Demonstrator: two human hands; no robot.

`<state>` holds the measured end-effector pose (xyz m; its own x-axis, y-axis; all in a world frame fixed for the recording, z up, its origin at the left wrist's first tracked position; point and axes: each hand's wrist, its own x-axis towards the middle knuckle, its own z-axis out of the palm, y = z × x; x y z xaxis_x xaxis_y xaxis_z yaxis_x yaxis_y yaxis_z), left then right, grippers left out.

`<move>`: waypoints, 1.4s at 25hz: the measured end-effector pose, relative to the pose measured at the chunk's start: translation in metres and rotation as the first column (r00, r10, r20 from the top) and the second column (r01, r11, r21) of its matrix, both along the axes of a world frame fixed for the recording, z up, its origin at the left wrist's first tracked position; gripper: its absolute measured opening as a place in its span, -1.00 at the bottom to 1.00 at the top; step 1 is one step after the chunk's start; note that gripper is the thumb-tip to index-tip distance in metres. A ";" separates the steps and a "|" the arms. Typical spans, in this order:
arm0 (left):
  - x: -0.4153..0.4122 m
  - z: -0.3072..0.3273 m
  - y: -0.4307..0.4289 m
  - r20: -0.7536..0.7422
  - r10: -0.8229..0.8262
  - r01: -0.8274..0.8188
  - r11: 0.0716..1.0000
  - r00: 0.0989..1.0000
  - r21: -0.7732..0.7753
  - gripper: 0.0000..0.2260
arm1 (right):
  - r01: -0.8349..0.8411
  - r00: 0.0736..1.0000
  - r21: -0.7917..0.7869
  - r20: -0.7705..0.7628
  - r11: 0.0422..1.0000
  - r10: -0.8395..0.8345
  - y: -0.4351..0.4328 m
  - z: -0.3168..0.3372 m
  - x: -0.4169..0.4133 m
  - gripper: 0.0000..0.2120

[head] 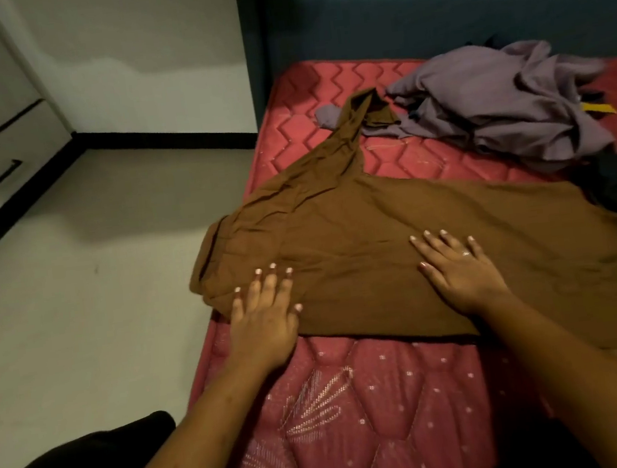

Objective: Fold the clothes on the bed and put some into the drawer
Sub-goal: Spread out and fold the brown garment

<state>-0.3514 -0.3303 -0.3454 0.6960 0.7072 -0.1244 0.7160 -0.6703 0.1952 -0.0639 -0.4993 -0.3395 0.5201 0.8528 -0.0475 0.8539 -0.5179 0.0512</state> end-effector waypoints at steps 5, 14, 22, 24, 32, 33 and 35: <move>0.067 0.019 -0.072 0.036 -0.076 0.075 0.997 0.996 0.011 -0.48 | -0.080 0.996 -0.058 0.024 0.995 0.081 -0.025 0.018 0.009 -0.23; 0.203 -0.006 -0.159 0.068 -0.253 0.249 0.966 0.965 0.063 -0.24 | -0.236 0.972 -0.020 0.001 0.972 0.236 -0.132 0.003 0.082 -0.41; 0.263 -0.016 -0.208 0.140 -0.439 0.422 0.896 0.888 0.136 -0.37 | 0.445 0.895 0.162 -0.041 0.881 -0.445 -0.195 -0.016 0.112 -0.43; 0.265 -0.015 -0.209 0.141 -0.460 0.440 0.885 0.877 0.153 -0.37 | 0.543 0.839 0.174 -0.070 0.822 -0.540 -0.201 -0.018 0.115 -0.45; 0.239 -0.008 -0.201 0.083 -0.575 0.566 0.817 0.814 0.106 -0.25 | 0.675 0.737 0.159 -0.133 0.720 -0.662 -0.235 -0.012 0.090 -0.43; 0.230 -0.009 -0.200 0.068 -0.579 0.570 0.814 0.813 0.112 -0.24 | 0.664 0.748 0.143 -0.124 0.734 -0.652 -0.241 -0.011 0.085 -0.41; 0.209 -0.010 -0.197 0.066 -0.542 0.532 0.838 0.838 0.118 -0.23 | 0.537 0.843 0.118 -0.052 0.835 -0.535 -0.250 -0.012 0.073 -0.38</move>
